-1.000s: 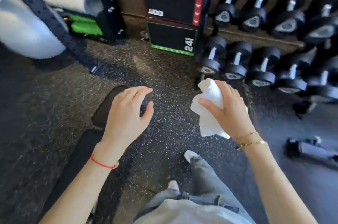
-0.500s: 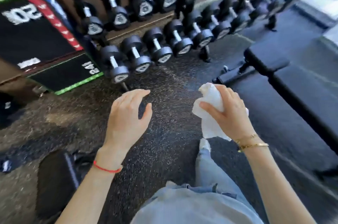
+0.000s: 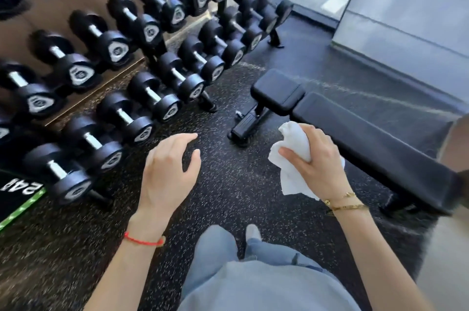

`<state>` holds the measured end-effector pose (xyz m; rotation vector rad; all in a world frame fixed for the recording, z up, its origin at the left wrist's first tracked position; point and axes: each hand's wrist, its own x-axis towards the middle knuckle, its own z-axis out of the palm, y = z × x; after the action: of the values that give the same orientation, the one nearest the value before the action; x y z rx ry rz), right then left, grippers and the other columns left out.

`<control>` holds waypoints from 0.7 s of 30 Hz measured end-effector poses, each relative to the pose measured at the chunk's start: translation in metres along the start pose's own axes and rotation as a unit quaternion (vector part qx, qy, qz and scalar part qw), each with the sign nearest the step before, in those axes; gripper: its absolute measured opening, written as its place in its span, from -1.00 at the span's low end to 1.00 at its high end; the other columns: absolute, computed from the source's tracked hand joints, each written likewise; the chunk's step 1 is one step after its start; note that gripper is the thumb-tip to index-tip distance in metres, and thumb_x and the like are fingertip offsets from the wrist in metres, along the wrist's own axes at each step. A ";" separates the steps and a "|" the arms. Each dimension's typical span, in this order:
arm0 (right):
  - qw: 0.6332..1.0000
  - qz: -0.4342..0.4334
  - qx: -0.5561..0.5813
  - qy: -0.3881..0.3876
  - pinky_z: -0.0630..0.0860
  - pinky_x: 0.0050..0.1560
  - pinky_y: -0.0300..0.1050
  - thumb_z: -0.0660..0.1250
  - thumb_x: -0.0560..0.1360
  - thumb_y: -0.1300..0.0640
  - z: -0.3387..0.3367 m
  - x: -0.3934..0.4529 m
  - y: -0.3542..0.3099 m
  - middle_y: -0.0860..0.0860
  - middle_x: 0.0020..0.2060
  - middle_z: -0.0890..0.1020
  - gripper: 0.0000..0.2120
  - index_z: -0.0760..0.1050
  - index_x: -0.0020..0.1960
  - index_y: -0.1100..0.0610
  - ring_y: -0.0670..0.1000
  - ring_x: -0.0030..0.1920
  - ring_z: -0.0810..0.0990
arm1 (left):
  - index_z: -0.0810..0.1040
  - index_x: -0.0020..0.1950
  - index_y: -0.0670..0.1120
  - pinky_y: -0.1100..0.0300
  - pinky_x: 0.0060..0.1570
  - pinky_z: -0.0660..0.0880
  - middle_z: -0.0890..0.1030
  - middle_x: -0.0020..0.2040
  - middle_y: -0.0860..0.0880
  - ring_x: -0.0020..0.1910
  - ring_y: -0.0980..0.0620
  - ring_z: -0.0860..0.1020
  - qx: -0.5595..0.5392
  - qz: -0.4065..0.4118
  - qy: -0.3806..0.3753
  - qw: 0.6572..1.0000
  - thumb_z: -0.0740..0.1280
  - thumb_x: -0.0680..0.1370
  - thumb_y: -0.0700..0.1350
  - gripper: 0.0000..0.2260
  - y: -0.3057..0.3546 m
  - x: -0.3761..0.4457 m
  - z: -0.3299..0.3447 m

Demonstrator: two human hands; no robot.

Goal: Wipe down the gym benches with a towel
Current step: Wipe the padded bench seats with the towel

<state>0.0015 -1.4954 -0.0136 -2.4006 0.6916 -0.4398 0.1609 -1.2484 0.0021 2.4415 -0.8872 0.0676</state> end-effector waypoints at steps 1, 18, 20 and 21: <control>1.000 0.007 -0.002 0.009 0.41 0.07 0.10 0.18 0.48 -0.37 -0.001 0.011 0.006 0.05 0.07 0.58 -0.37 0.43 0.33 0.07 0.14 0.04 0.50 | 0.55 0.29 -0.04 -0.07 0.27 0.46 0.60 0.23 0.02 0.24 0.01 0.54 -0.004 0.006 -0.008 1.000 0.27 0.57 -0.05 -0.70 0.002 0.016 0.007; 0.977 0.182 -0.027 0.108 0.39 0.03 0.10 0.23 0.48 -0.32 0.062 0.221 0.067 0.08 0.01 0.54 -0.37 0.44 0.36 0.09 0.18 -0.01 0.50 | 0.56 0.26 -0.05 0.04 0.25 0.46 0.61 0.17 0.01 0.19 0.02 0.55 -0.022 0.183 -0.111 0.977 0.21 0.57 -0.02 -0.69 -0.039 0.333 0.107; 0.972 0.198 -0.026 0.121 0.32 0.01 0.03 0.18 0.46 -0.37 0.070 0.251 0.071 0.03 -0.01 0.51 -0.33 0.43 0.37 0.07 0.16 -0.01 0.48 | 0.56 0.26 -0.06 0.02 0.22 0.48 0.62 0.17 0.00 0.17 0.01 0.56 -0.026 0.205 -0.124 0.971 0.20 0.57 -0.03 -0.69 -0.042 0.372 0.120; 0.970 0.207 -0.027 0.124 0.30 0.00 0.02 0.15 0.45 -0.39 0.072 0.265 0.075 0.01 -0.03 0.49 -0.32 0.44 0.37 0.06 0.15 -0.01 0.47 | 0.56 0.25 -0.06 0.02 0.21 0.49 0.62 0.16 0.00 0.16 0.00 0.56 -0.027 0.212 -0.130 0.968 0.20 0.57 -0.03 -0.69 -0.042 0.390 0.127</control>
<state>0.2213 -1.6648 -0.0778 -2.1872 1.2977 -0.5506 0.4751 -1.5124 -0.0395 2.2011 -1.4982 -0.1247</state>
